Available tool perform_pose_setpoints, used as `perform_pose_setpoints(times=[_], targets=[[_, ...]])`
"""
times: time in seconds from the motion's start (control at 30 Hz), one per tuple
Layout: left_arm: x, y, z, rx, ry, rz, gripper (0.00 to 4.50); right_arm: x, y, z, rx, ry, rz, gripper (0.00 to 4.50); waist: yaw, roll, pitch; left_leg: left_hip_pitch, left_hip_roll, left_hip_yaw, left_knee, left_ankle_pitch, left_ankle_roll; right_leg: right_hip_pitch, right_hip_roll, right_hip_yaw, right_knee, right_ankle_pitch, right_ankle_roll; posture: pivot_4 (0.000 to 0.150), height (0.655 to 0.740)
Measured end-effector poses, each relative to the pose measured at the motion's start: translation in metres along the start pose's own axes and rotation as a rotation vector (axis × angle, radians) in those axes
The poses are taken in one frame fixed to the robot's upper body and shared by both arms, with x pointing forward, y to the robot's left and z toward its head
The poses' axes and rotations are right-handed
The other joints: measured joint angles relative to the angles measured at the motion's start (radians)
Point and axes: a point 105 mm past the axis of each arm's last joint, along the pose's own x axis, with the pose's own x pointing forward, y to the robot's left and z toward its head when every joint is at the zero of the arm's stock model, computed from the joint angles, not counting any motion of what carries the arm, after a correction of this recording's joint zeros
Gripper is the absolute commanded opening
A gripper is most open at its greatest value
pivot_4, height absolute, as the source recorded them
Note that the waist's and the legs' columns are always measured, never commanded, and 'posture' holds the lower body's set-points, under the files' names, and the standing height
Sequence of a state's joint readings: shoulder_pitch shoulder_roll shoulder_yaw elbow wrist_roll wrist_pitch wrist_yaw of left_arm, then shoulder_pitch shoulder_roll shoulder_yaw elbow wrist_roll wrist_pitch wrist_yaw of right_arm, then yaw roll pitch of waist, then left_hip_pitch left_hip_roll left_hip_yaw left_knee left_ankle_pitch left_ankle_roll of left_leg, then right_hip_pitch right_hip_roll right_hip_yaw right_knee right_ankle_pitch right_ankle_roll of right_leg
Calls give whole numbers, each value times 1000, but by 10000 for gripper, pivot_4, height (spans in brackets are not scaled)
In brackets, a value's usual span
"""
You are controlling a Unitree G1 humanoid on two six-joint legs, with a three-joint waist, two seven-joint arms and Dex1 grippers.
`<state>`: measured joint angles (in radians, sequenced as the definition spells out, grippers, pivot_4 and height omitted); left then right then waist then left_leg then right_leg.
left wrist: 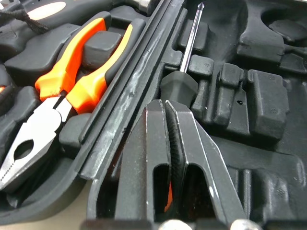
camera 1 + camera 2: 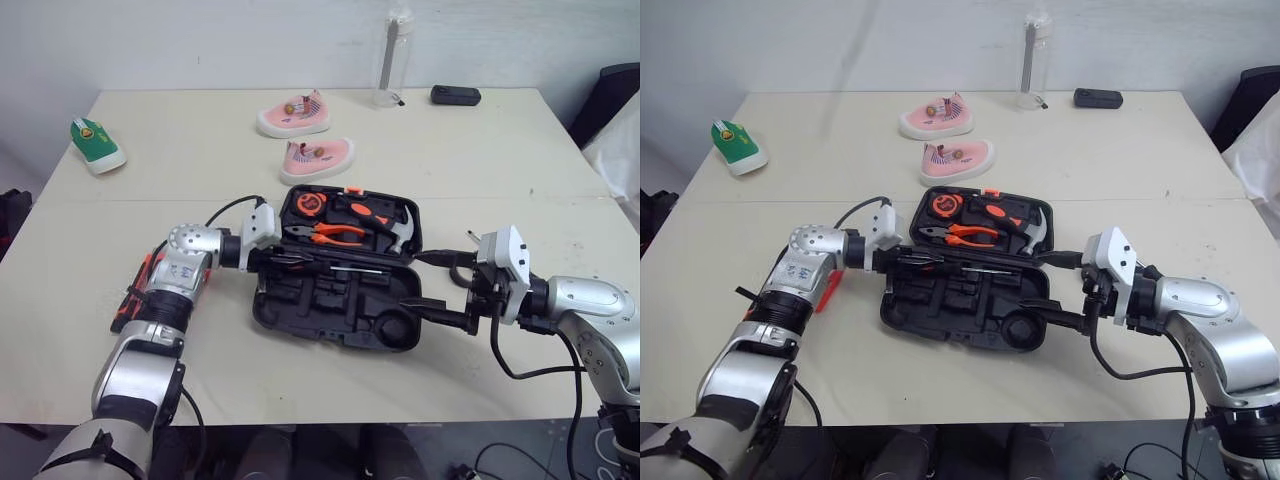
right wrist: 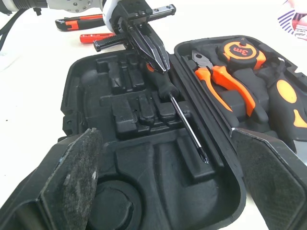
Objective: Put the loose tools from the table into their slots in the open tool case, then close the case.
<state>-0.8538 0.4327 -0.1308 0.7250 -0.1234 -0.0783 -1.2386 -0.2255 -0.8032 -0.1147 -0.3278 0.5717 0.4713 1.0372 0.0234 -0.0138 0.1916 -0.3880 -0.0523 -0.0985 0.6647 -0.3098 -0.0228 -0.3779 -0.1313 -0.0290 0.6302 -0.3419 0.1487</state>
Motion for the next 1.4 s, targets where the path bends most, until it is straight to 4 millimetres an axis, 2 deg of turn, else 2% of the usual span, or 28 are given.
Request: perform_pose_setpoints(times=[0.2, 0.47, 0.73, 0.93, 1.2, 1.4], targets=[[4, 2, 1, 47, 23, -18, 788, -1, -2, -2, 10, 3, -6, 45000, 0, 0, 0, 0, 0, 0, 1, 0, 0, 1, 0, 0, 1, 0, 0, 1500, 7269], [12, 7, 1, 213, 163, -66, 788, -2, -4, -5, 16, 12, -20, 45000, 3, 0, -7, 3, -2, 1, 2, 1, 1, 3, -2, -1, 1, 0, 0, 1500, 7269], [15, 11, 0, 281, 212, -64, 788, -5, -6, -16, 30, 45, -52, 45000, 0, 3, -13, 4, -2, 1, 2, 1, 1, 3, -1, 1, 5, 0, 0, 1500, 7269], [18, 10, 2, 283, 191, -64, 788, -5, -7, -17, 29, 50, -57, 45000, 3, 3, -13, 4, -2, 1, 2, 1, 2, 3, -2, 1, 5, 0, 0, 1500, 7269], [22, 4, 5, 165, 63, -62, 788, -5, -9, -17, 38, 44, -64, 45000, 0, 3, -13, 1, -2, 0, 1, 1, 2, 1, -2, 0, 4, 0, 0, 1500, 7269], [23, 1, 5, 156, 59, -79, 788, -4, -10, -16, 34, 38, -63, 45000, -1, 3, -13, 1, -2, 0, 1, 1, 2, 1, -1, 0, 4, 0, 0, 1500, 7269]])
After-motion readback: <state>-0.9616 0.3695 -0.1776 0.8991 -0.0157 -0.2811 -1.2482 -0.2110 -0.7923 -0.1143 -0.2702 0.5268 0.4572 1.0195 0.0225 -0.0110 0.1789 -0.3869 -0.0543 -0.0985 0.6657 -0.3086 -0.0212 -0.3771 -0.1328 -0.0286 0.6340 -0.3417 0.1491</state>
